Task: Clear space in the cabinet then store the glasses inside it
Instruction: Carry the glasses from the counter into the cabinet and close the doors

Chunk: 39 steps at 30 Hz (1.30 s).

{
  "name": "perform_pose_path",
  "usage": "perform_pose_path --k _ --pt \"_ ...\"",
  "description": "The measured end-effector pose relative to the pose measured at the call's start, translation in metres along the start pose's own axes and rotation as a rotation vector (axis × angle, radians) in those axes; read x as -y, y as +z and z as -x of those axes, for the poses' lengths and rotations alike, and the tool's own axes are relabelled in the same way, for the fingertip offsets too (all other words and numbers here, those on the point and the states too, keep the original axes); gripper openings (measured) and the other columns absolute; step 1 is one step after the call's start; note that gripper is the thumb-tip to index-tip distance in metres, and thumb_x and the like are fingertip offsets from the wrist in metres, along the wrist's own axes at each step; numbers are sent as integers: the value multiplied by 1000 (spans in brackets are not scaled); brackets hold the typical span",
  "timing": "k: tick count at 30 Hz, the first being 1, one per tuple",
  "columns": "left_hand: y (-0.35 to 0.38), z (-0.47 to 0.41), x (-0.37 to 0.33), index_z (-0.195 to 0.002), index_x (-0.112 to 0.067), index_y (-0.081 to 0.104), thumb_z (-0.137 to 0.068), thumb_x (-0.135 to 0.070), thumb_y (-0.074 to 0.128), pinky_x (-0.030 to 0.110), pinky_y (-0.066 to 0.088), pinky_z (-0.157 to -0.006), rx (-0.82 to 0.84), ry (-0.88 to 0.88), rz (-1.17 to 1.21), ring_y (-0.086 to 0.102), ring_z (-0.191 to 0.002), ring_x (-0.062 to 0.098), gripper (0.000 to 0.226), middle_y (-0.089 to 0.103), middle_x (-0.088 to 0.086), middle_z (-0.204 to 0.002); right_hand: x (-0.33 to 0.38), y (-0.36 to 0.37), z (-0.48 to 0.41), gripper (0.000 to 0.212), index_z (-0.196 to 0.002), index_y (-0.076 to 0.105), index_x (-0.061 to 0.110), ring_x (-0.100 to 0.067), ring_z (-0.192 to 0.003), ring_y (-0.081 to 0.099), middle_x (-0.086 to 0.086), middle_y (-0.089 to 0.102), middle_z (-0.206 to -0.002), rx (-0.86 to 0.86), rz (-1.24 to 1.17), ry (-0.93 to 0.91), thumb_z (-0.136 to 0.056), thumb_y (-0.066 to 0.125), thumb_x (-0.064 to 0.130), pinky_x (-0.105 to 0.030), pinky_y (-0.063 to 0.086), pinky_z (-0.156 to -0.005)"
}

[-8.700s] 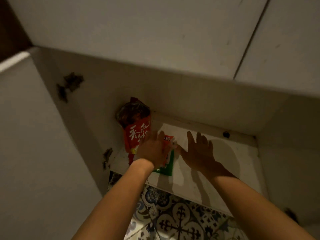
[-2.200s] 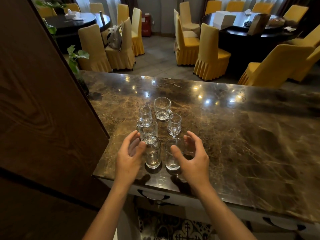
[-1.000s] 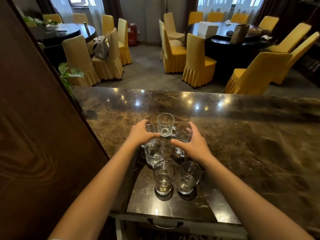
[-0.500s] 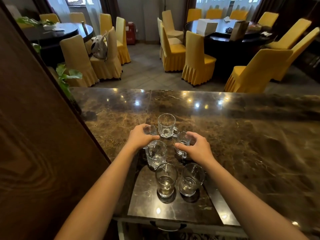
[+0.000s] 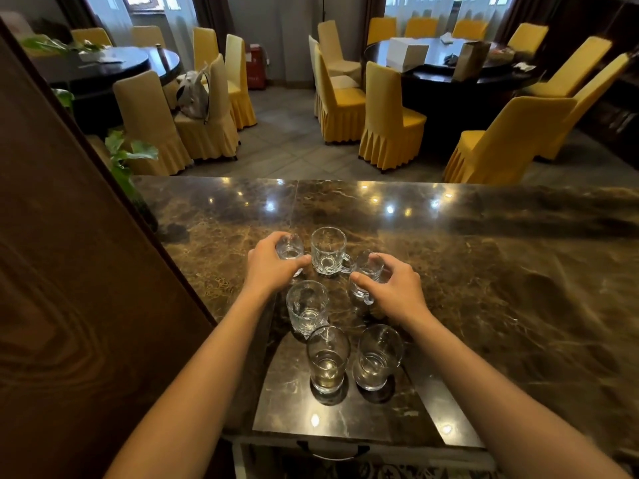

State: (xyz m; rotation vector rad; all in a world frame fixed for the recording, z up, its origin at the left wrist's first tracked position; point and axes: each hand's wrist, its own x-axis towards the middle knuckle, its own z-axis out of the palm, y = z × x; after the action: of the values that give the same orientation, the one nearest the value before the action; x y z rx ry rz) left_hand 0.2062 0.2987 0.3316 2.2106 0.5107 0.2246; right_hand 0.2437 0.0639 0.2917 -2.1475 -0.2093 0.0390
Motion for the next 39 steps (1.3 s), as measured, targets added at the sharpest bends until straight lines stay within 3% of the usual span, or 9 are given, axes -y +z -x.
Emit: perform_pose_path --k 5,9,18,22,24,28,32,34,39 --pt "-13 7 -31 -124 -26 67 -71 -44 87 51 52 -100 -71 92 57 62 -116 26 60 71 -2 -119 10 -17 -3 63 -131 66 20 -9 -111 61 7 69 -124 -37 -43 -54 -77 83 48 -22 44 -92" --pt "-15 18 -69 -121 -25 69 -72 -45 87 45 53 -100 -95 199 92 65 -109 16 56 72 -7 -114 19 -34 -1 54 -125 68 24 11 -94 60 29 64 -104 -81 -72 -109 -78 83 46 -10 43 -81" --pt "27 60 -145 -119 -32 67 -72 -45 86 11 46 -78 -125 316 183 62 -99 -2 52 67 -18 -108 3 -99 14 52 -125 68 23 11 -97 61 19 68 -106 -140 -167 -167 -79 85 40 -13 49 -83" --pt "54 88 -173 -120 -35 66 -73 -45 86 -3 42 -67 -116 338 233 58 -91 -21 53 64 -27 -102 -13 -135 25 50 -125 67 26 13 -94 62 21 67 -102 -126 -183 -168 -80 85 38 -11 49 -82" --pt "69 105 -183 -117 -37 65 -73 -45 86 -2 44 -71 -104 356 264 58 -92 -23 49 64 -30 -98 -22 -151 33 47 -122 68 27 14 -93 63 23 68 -101 -127 -200 -166 -80 85 37 -13 50 -83" --pt "104 140 -186 -118 -39 64 -73 -51 83 20 57 -78 -114 327 261 67 -95 1 50 68 -24 -105 -45 -177 51 55 -127 67 23 2 -104 65 12 71 -117 -130 -170 -158 -79 84 42 -26 55 -93" --pt "137 172 -168 -117 -39 64 -74 -47 83 20 53 -81 -106 257 240 65 -96 -6 47 69 -23 -104 -73 -187 71 60 -130 67 22 -10 -109 67 7 72 -120 -116 -142 -127 -77 85 45 -40 57 -96" --pt "152 186 -154 -119 -36 65 -74 -46 84 20 51 -85 -108 198 200 63 -97 -8 50 69 -22 -102 -85 -187 81 61 -129 68 21 -9 -107 68 7 73 -118 -104 -131 -106 -76 86 44 -40 57 -96" --pt "178 214 -123 -124 -31 64 -75 -48 82 30 53 -91 -110 67 91 67 -108 11 55 74 -9 -113 -106 -175 106 58 -125 69 26 1 -97 65 19 70 -107 -50 -84 -80 -75 84 50 -29 56 -92"
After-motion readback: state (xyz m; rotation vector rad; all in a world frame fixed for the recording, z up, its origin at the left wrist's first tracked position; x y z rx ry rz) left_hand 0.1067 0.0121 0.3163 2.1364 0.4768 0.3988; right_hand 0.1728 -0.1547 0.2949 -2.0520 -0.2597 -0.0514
